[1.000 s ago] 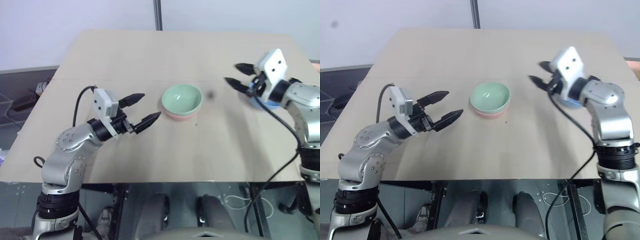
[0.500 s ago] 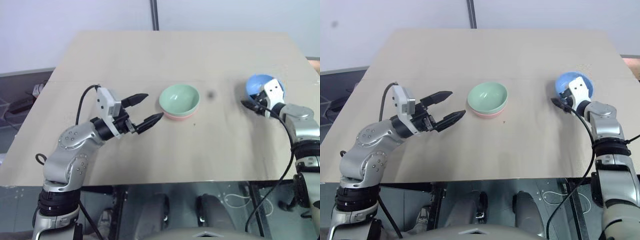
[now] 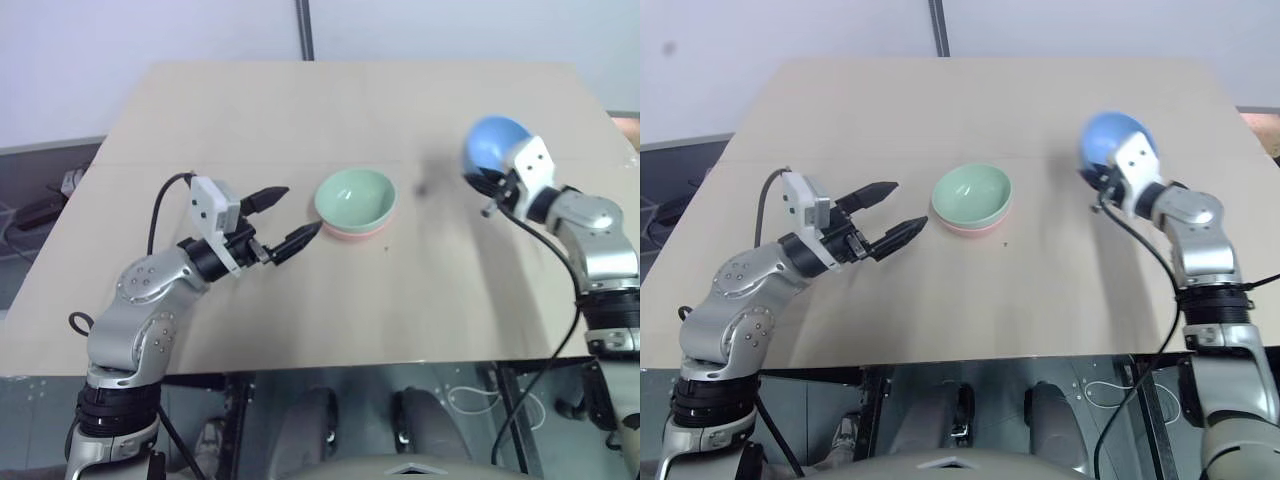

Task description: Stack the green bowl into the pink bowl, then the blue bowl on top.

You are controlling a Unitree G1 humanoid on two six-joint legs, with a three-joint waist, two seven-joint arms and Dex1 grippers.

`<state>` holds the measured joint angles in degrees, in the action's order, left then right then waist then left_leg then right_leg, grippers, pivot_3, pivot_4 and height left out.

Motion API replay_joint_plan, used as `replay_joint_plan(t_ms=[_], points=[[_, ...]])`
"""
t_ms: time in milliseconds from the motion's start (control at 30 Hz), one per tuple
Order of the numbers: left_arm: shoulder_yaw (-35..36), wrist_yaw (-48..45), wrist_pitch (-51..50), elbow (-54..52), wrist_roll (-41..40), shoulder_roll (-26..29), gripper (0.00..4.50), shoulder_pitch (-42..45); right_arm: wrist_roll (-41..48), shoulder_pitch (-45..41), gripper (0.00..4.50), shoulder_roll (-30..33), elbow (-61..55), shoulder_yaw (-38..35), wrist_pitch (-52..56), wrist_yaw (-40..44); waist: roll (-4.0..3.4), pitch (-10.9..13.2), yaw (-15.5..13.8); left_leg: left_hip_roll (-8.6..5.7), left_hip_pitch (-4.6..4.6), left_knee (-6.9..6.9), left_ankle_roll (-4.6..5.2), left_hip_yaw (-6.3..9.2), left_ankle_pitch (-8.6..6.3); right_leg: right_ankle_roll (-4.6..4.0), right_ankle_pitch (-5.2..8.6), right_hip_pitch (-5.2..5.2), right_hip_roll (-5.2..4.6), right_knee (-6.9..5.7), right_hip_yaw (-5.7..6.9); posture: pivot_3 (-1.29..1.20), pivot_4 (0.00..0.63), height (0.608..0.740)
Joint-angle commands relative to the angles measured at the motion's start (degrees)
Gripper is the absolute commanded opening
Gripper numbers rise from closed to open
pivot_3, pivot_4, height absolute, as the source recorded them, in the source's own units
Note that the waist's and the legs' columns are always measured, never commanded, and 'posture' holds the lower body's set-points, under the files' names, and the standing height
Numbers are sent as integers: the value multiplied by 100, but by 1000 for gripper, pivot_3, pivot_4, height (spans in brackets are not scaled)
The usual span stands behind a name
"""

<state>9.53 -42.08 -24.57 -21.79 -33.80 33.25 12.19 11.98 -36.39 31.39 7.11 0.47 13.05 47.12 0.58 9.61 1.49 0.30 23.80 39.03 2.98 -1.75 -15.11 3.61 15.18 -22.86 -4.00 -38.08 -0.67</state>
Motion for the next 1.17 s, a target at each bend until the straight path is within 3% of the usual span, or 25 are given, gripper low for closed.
replay_joint_plan(t_ms=[33, 233, 267, 433, 533, 733, 833, 867, 1033, 1167], points=[[206, 62, 132, -68, 25, 43, 4500, -8, 431, -175, 19, -429, -1304, 480, 646, 79, 1, 0, -22, 0, 1, 0, 0, 6, 0, 0, 0, 1, -1, 0, 2, 0, 150, 740], [276, 139, 116, -172, 36, 48, 4500, -122, -76, -426, 19, -1057, -884, 1349, 610, -1, 5, -2, -114, -19, 4, 2, 0, 20, 0, 0, 0, 5, -13, 5, 22, 0, 150, 740], [297, 167, 103, -216, 26, 46, 4500, -157, -170, -432, 890, -1094, -709, 1430, 494, 16, 7, -2, -120, -21, 4, 2, 0, 25, 0, -1, 0, 7, -14, 9, 26, 0, 150, 740], [310, 295, 215, -315, 227, 85, 4500, -336, -110, -421, 3136, -1073, -837, 1223, 486, 3, 5, -1, -83, -22, 6, 1, -2, 29, 1, -1, 0, 10, -17, 10, 35, 0, 150, 740], [230, 489, 538, -288, 638, 20, 4500, -395, 238, -251, 3136, -965, -1448, 869, 719, 0, 4, -1, -78, -18, 6, -2, -3, 29, 1, -2, 1, 6, -16, 9, 35, 0, 150, 740], [362, 353, 1165, -96, 607, -274, 4500, -643, 985, 580, 3136, -410, -2828, -19, 1411, -97, 6, -2, -95, -18, 6, -6, -2, 32, -1, -2, 0, 13, -29, 20, 28, 0, 150, 740], [558, 131, 1013, -75, 293, -135, 4500, -803, 1111, 1305, 4003, 74, -3137, -523, 1458, -21, 7, -2, -118, -19, 7, -11, -1, 38, -2, -3, 1, 14, -37, 21, 26, 0, 150, 740], [623, 46, 981, -63, 225, -72, 4500, -872, 1071, 1597, 4478, 210, -3154, -717, 1372, -48, 7, -2, -108, -19, 6, -13, 0, 38, -2, -3, 1, 15, -38, 22, 26, 0, 150, 740], [959, -197, 658, -113, 23, 340, 4500, -1316, 1258, 3121, 4478, 964, -3195, -1719, 1128, 471, 4, -3, -95, -19, 0, -21, 21, 37, -14, -4, 2, 16, -40, 21, 23, 0, 150, 740], [1254, -549, 437, -118, -260, 696, 4500, -1599, 1592, 3761, 4478, 1290, -3285, -2527, 1191, 661, 3, -2, -70, -18, -1, -24, 23, 32, -15, -4, 2, 15, -39, 21, 16, 0, 150, 740]])
